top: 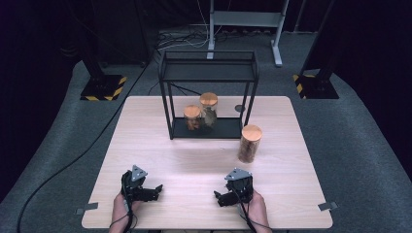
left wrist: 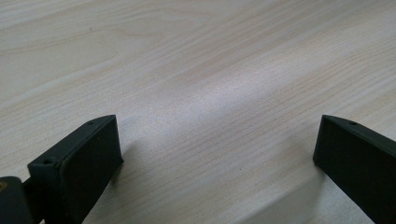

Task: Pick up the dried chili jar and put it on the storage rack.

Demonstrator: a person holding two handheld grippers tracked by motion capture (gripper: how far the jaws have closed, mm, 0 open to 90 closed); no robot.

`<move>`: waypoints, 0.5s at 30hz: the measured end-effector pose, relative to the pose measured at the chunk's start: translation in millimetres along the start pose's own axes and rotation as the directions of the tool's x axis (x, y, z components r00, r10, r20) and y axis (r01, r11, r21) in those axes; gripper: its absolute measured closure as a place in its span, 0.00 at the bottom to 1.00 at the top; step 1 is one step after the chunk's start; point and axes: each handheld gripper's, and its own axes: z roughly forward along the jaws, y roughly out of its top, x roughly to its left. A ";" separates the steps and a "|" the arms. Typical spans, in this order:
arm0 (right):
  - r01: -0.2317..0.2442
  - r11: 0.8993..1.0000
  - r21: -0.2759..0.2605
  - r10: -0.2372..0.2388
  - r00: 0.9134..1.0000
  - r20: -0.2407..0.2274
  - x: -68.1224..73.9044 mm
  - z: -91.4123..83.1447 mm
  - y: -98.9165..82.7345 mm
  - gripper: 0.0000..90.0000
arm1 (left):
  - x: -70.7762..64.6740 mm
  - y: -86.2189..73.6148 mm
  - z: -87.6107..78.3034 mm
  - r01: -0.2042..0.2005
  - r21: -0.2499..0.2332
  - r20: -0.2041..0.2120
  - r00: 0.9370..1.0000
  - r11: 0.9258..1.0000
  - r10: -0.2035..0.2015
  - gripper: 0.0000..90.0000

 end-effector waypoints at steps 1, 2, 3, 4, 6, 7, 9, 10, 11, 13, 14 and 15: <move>-0.001 1.000 0.000 0.001 1.000 0.004 -0.8 -1.1 -1.0 0.00 | 0.0 0.0 -0.1 -0.001 0.001 -0.001 1.000 1.000 0.001 0.00; -0.002 1.000 0.000 0.002 1.000 0.002 -1.3 -2.2 -2.1 0.00 | -0.1 0.0 -0.1 -0.002 0.000 -0.002 1.000 1.000 0.002 0.00; -0.002 1.000 0.001 0.002 1.000 0.003 -3.5 -4.0 -3.8 0.00 | -0.3 0.0 -0.2 -0.002 0.000 -0.002 1.000 1.000 0.002 0.00; -0.002 1.000 0.001 0.002 1.000 0.003 -3.5 -4.0 -3.8 0.00 | -0.3 0.0 -0.2 -0.002 0.000 -0.002 1.000 1.000 0.002 0.00; -0.005 1.000 0.009 0.005 1.000 0.007 -6.6 -6.3 -5.2 0.00 | -0.2 0.0 -0.2 -0.002 0.000 -0.002 1.000 1.000 0.002 0.00; 0.000 0.999 0.040 0.000 1.000 0.011 -11.0 -10.2 -5.2 0.00 | -0.1 0.0 0.0 0.001 0.000 0.000 1.000 1.000 -0.001 0.00; 0.001 0.998 0.057 -0.002 1.000 0.016 -15.0 -13.5 -6.1 0.00 | -0.1 0.0 -0.2 -0.002 0.001 -0.002 1.000 1.000 0.002 0.00; 0.001 0.998 0.068 -0.002 1.000 0.016 -18.8 -16.1 -6.8 0.00 | -0.1 0.0 -0.2 -0.002 0.001 -0.002 1.000 1.000 0.002 0.00; -0.003 0.998 0.067 0.002 1.000 0.023 -21.2 -17.8 -7.4 0.00 | -0.6 -0.1 0.0 0.001 -0.003 -0.004 1.000 1.000 -0.001 0.00; -0.028 0.998 0.057 0.026 0.999 0.030 -30.7 -24.1 -8.3 0.00 | -0.6 -0.1 0.0 0.002 -0.003 -0.003 1.000 1.000 -0.002 0.00; -0.028 0.998 0.057 0.026 0.999 0.030 -30.7 -24.1 -8.3 0.00 | -0.6 -0.1 0.0 0.002 -0.003 -0.003 1.000 1.000 -0.002 0.00; -0.047 0.998 0.041 0.044 0.998 0.051 -38.7 -29.7 -7.4 0.00 | -0.1 0.0 -0.1 0.000 0.000 -0.001 1.000 1.000 0.000 0.00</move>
